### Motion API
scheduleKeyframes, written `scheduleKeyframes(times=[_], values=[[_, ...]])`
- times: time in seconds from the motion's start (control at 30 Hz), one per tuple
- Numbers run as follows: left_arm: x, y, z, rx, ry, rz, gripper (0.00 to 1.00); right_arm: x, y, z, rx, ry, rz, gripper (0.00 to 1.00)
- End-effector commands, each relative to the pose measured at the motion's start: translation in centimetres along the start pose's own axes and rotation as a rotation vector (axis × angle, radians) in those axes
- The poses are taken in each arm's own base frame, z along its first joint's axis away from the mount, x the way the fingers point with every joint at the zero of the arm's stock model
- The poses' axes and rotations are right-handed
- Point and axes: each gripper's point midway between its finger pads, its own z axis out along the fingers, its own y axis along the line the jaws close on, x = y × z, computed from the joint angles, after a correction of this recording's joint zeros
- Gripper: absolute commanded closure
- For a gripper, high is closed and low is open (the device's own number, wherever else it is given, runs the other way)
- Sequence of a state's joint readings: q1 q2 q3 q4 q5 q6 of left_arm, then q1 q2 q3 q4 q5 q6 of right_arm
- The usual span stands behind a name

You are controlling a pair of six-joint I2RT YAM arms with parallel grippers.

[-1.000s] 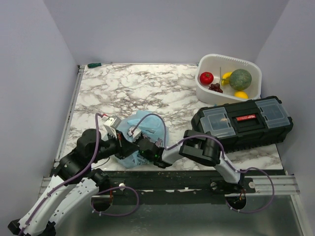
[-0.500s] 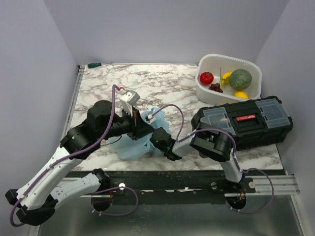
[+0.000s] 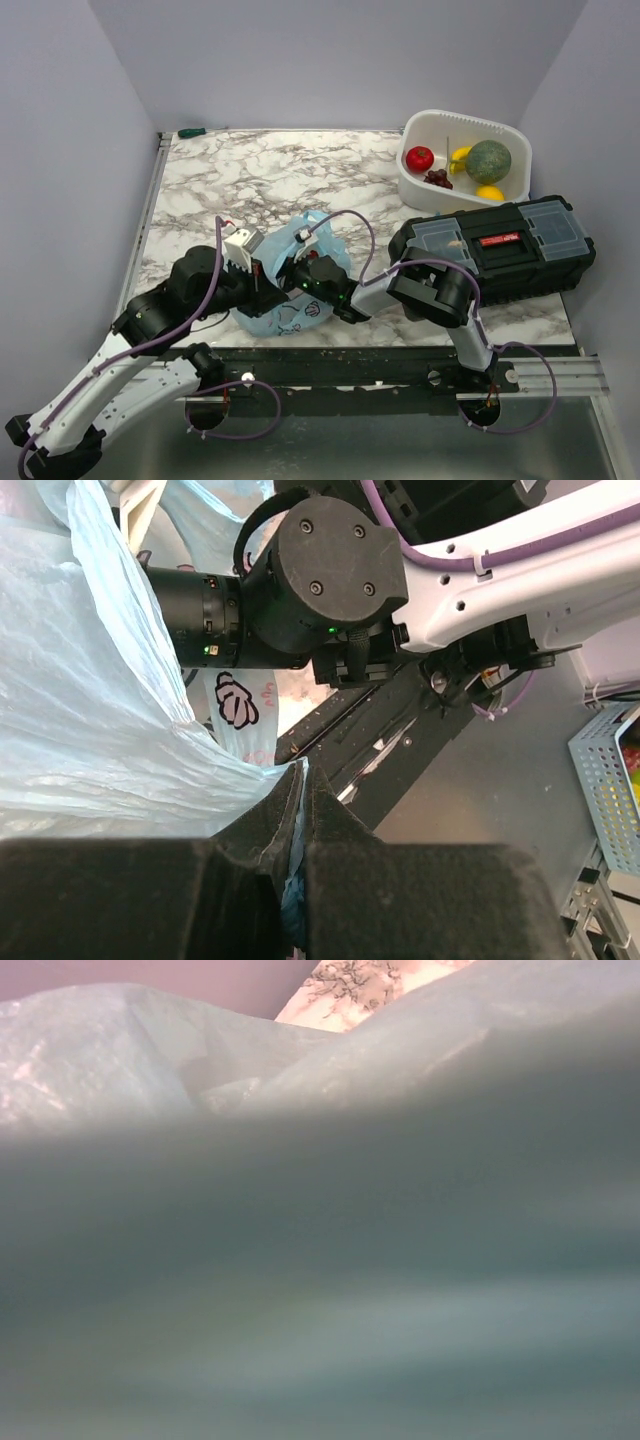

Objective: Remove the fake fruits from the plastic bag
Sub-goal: Take out the fake fruit from the plastic bag.

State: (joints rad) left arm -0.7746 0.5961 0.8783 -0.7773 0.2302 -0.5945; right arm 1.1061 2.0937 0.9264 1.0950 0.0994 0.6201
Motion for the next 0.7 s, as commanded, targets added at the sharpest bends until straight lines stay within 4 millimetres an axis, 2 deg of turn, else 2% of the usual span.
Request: scheduleKeyframes(times=[0.0, 0.07, 0.1, 0.2, 0.27, 0.47, 0.57, 0.67], values=[[0.0, 0.2, -0.3, -0.014, -0.024, -0.032, 1.00, -0.9, -1.2, 0.5, 0.108, -0.011, 0.041, 0.10], [0.9, 2.0, -0.9, -0.110, -0.012, -0.079, 1.00, -0.8, -3.5, 0.2, 0.293, -0.004, 0.063, 0.11], [1.2, 2.9, -1.3, -0.159, -0.016, -0.105, 1.00, -0.7, -4.0, -0.1, 0.338, 0.000, 0.052, 0.12], [2.8, 6.3, -3.0, -0.357, -0.024, -0.206, 1.00, -1.5, -4.9, -1.8, 0.415, -0.046, -0.007, 0.13], [4.0, 7.2, -3.6, -0.398, -0.006, -0.240, 1.00, -2.0, -5.0, -2.3, 0.420, -0.048, -0.051, 0.13], [7.3, 8.0, -3.3, -0.392, 0.057, -0.309, 1.00, -3.1, -4.2, -3.4, 0.348, -0.055, -0.192, 0.16], [7.7, 8.0, -2.8, -0.355, 0.042, -0.312, 1.00, -3.2, -3.7, -3.3, 0.295, -0.055, -0.279, 0.23], [7.5, 6.9, -2.2, -0.278, 0.033, -0.311, 1.00, -2.8, -2.8, -3.1, 0.228, -0.004, -0.388, 0.27]])
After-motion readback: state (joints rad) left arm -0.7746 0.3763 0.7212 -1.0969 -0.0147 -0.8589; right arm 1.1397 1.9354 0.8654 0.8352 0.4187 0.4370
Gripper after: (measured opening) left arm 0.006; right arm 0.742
